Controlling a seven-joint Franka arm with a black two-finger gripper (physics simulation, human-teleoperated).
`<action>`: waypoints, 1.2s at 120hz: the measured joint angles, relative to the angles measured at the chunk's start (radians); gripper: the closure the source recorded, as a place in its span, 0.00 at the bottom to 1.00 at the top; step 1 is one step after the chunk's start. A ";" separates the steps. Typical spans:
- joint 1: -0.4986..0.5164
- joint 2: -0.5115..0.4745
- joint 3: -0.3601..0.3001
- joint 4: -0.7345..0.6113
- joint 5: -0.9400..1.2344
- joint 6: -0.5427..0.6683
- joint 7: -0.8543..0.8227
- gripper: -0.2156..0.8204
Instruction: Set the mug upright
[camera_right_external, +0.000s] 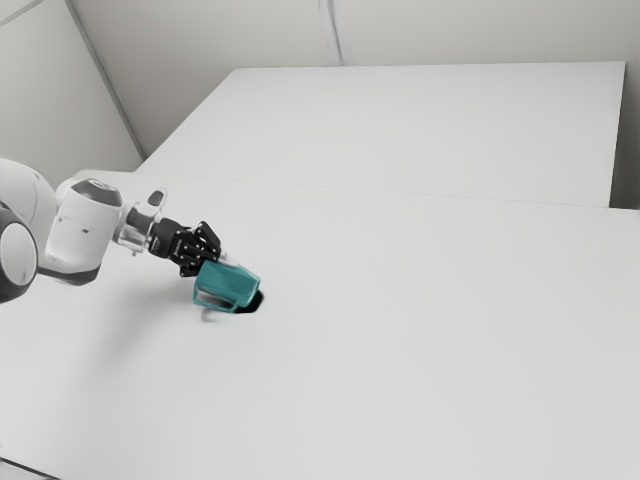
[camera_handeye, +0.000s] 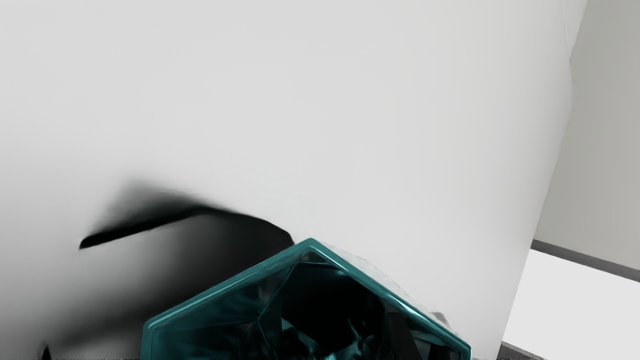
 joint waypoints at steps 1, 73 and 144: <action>0.000 -0.001 0.000 -0.001 0.000 -0.001 0.000 0.96; -0.170 -0.057 0.018 0.151 0.281 0.027 0.025 0.97; -0.430 0.016 0.028 0.178 0.876 0.398 -0.021 0.97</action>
